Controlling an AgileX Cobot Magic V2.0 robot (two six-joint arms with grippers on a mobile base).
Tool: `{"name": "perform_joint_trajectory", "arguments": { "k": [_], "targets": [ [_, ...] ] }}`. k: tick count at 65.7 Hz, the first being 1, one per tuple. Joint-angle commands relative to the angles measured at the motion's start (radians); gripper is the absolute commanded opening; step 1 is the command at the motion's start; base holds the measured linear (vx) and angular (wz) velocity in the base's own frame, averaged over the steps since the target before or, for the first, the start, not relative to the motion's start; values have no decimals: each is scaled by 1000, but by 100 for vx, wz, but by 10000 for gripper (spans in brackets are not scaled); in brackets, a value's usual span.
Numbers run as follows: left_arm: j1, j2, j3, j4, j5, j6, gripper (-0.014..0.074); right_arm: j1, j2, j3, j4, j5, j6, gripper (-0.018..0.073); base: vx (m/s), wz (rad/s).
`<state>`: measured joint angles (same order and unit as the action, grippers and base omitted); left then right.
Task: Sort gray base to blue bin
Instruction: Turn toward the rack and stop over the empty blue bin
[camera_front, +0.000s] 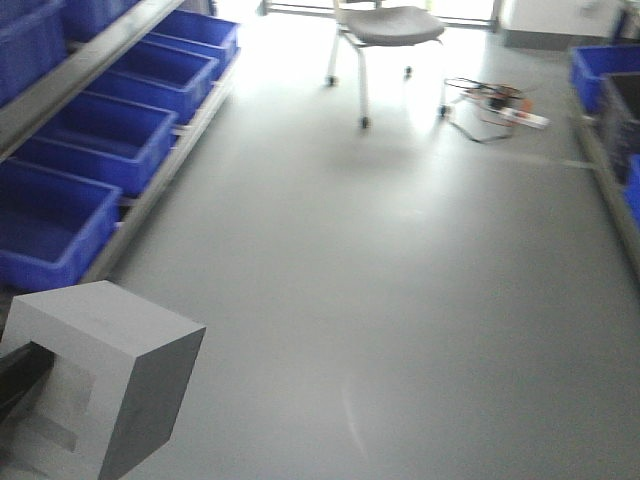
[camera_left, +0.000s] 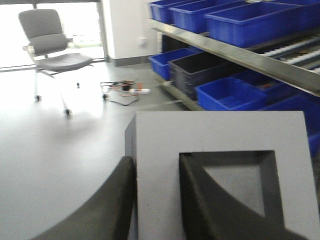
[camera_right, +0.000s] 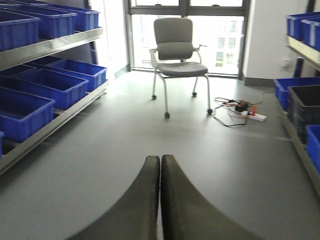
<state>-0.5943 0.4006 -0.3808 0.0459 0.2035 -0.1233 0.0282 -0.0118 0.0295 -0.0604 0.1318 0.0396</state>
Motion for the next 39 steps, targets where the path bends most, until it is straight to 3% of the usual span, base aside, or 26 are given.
{"name": "perform_joint_trajectory", "arguments": {
  "k": [1, 39],
  "targets": [
    [-2, 4, -33, -5, -111, -7, -6, -3, -12, 15, -6, -74, -6, -9, 27, 74],
    [-2, 4, -33, -5, -111, -7, -6, -3, -12, 15, -6, -74, -6, -9, 23, 89]
  ]
}}
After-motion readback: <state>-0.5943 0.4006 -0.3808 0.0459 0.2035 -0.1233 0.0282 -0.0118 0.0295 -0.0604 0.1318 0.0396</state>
